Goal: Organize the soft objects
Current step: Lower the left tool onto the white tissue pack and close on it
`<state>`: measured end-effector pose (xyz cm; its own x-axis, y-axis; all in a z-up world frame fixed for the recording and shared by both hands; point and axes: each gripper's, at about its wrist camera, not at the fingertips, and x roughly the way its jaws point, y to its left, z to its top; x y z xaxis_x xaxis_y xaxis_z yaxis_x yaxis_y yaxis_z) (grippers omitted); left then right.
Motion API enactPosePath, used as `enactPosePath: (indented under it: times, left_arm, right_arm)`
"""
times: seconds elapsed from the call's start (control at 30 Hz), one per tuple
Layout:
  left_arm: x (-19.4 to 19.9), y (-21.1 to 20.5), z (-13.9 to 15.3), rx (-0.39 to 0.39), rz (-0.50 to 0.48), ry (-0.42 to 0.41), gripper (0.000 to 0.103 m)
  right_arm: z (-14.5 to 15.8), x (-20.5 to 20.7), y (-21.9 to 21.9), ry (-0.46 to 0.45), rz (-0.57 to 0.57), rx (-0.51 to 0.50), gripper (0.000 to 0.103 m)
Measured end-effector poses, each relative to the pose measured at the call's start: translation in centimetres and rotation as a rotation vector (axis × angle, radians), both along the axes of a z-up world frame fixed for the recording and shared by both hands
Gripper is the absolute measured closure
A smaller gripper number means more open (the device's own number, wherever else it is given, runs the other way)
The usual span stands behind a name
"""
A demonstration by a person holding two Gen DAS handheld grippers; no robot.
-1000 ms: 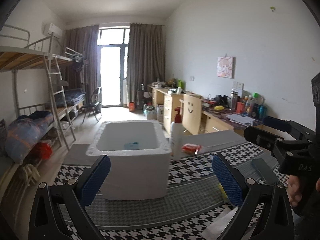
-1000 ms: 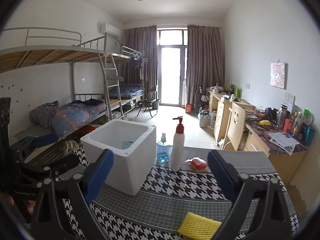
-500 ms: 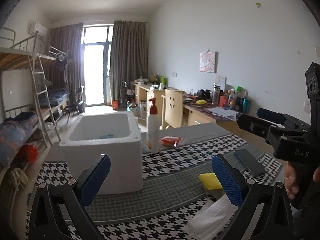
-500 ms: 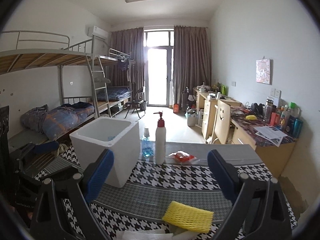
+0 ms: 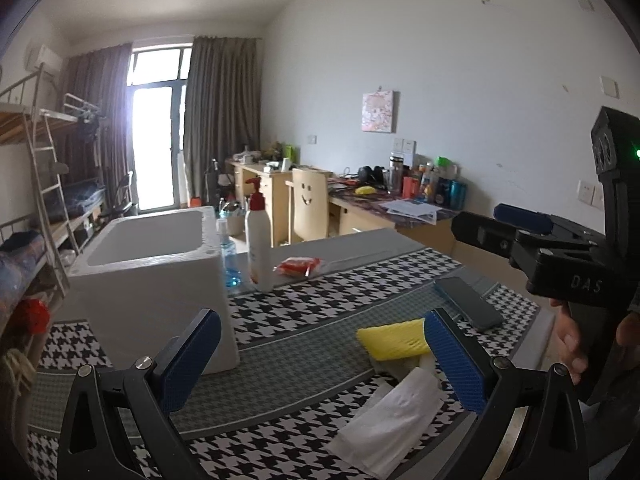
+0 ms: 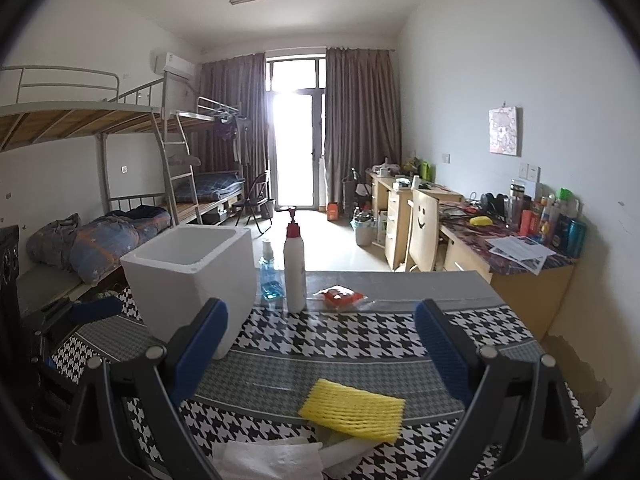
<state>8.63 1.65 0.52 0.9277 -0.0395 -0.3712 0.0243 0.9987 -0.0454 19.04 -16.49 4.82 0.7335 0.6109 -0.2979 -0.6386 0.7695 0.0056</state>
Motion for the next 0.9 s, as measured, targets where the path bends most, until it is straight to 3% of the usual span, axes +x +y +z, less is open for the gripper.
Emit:
enactPosePath:
  times: [0.5,0.9]
  left_arm:
    - [1.3,-2.2,-2.5,-0.004,-0.101,0.081,0.001]
    - [2.5,-4.5,-5.0,0.005,-0.201,0.171,0.001]
  right_arm:
    - [-1.0,0.2,-2.7,0.016,-0.092,-0.004,0.006]
    - [-3.0,0.8,-3.7,0.081,-0.121,-0.012,0.006]
